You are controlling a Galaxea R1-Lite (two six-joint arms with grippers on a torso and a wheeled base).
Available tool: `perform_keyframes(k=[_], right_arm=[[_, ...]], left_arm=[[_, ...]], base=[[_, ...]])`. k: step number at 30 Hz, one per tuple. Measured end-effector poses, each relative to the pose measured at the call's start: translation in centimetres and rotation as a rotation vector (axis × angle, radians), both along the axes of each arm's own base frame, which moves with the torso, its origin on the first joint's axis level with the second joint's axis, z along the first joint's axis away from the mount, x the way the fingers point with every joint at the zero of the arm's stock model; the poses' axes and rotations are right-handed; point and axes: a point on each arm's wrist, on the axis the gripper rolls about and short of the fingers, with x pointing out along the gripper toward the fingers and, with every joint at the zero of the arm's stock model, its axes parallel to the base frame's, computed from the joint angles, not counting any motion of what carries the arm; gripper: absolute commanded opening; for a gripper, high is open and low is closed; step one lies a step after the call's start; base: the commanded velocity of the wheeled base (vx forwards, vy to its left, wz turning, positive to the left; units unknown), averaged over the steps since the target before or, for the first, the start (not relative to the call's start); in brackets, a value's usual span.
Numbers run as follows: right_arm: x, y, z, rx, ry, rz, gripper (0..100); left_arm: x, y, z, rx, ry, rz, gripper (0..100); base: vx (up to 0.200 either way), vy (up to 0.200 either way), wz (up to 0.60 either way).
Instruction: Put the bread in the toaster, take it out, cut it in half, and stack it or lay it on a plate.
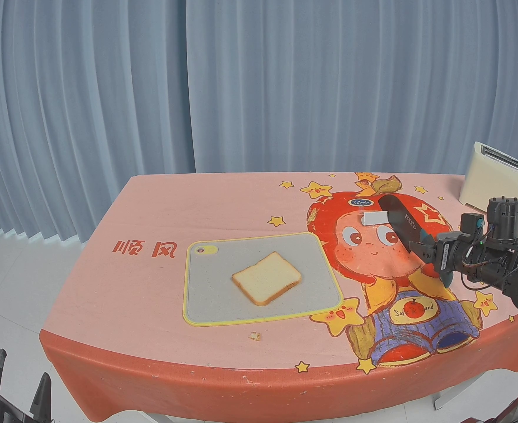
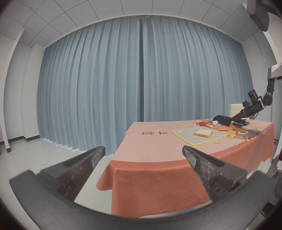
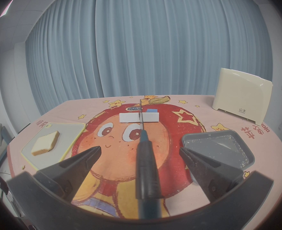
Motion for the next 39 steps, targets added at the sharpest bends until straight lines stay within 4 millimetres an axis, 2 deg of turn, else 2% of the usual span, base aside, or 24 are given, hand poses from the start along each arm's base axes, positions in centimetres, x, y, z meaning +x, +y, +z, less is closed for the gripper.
perform_keyframes(k=[13, 14, 24, 39], right_arm=[[0.35, -0.14, -0.73, -0.003, 0.026, -0.006, 100], [0.34, -0.14, -0.8, -0.003, 0.029, -0.007, 0], [0.18, 0.12, -1.0, -0.004, 0.039, 0.004, 0], [-0.06, 0.15, -0.13, 0.0, 0.006, 0.005, 0]], left_arm=[[0.0, 0.0, 0.0, 0.0, 0.0, 0.0, 100], [0.0, 0.0, 0.0, 0.0, 0.0, 0.0, 100], [0.0, 0.0, 0.0, 0.0, 0.0, 0.0, 100], [0.0, 0.0, 0.0, 0.0, 0.0, 0.0, 100]], base=[[0.0, 0.0, 0.0], [0.0, 0.0, 0.0], [0.0, 0.0, 0.0], [0.0, 0.0, 0.0]])
